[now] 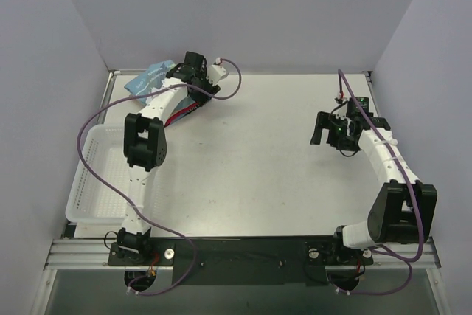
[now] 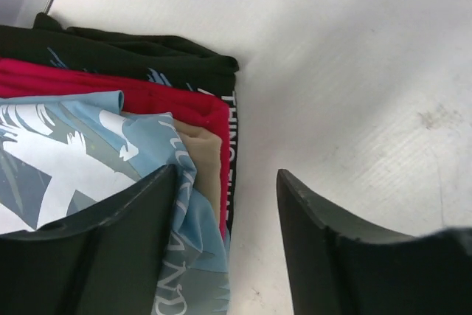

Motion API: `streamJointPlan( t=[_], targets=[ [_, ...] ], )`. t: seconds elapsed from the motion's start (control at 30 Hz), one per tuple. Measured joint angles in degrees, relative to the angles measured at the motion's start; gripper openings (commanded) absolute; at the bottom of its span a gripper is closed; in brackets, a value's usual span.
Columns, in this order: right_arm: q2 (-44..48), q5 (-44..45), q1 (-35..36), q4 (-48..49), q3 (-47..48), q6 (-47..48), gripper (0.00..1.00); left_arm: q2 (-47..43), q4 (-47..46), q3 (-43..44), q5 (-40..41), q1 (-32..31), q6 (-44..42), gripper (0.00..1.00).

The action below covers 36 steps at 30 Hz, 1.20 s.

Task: Fold and stack the t-shirts
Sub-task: Put the neatly folded tshirt into the corner of the board with the left arm

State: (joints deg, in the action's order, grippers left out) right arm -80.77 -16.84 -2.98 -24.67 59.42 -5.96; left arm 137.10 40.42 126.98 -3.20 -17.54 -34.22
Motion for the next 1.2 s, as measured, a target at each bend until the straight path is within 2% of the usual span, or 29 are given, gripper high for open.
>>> streamJointPlan(
  t=[0.1, 0.2, 0.37, 0.43, 0.47, 0.57, 0.7, 0.83, 0.93, 0.97, 1.2],
  targets=[
    [-1.01, -0.7, 2.4, 0.0, 1.38, -0.76, 1.0, -3.19, 0.11, -4.48, -2.95, 0.15, 0.33, 0.78],
    [-5.4, -2.82, 8.37, 0.87, 7.45, -2.4, 1.0, -7.91, 0.92, -7.15, -5.09, 0.7, 0.17, 0.79],
    [-17.38, -10.14, 14.97, 11.41, 21.86, -12.72, 1.0, -20.57, 1.95, -13.88, -5.57, 2.95, -3.21, 0.8],
    [-23.23, -12.44, 16.22, 16.96, 28.35, -19.08, 1.0, -26.21, 1.81, -17.38, -4.7, 4.7, -5.03, 0.75],
    [-25.86, -13.25, 16.87, 20.06, 30.95, -22.29, 1.0, -28.15, 1.44, -18.95, -3.8, 5.44, -5.6, 0.69],
    [-32.54, -14.12, 18.4, 27.78, 36.98, -31.93, 0.94, -32.48, -0.15, -25.35, -0.17, 8.07, -8.13, 0.66],
    [-43.93, -12.41, 21.24, 38.69, 46.45, -48.04, 0.86, -32.74, -1.25, -34.36, 2.99, 10.05, -11.3, 0.66],
    [-58.14, -8.02, 25.11, 43.85, 59.91, -63.12, 0.79, -31.61, -1.77, -37.18, 3.58, 9.75, -12.57, 0.65],
    [-66.23, -4.61, 28.22, 44.17, 66.45, -71.87, 0.7, -31.43, -4.44, -38.51, 4.35, 9.57, -13.35, 0.6],
    [-68.3, -3.43, 29.29, 44.04, 67.69, -74.42, 0.68, -31.43, -5.75, -39.17, 4.7, 9.6, -13.79, 0.55],
    [-78.44, 2.58, 34.51, 40.89, 76.67, -85.15, 0.54, -31.41, -12.24, -44.26, 6.97, 10.1, -15.89, 0.52]
  ],
)
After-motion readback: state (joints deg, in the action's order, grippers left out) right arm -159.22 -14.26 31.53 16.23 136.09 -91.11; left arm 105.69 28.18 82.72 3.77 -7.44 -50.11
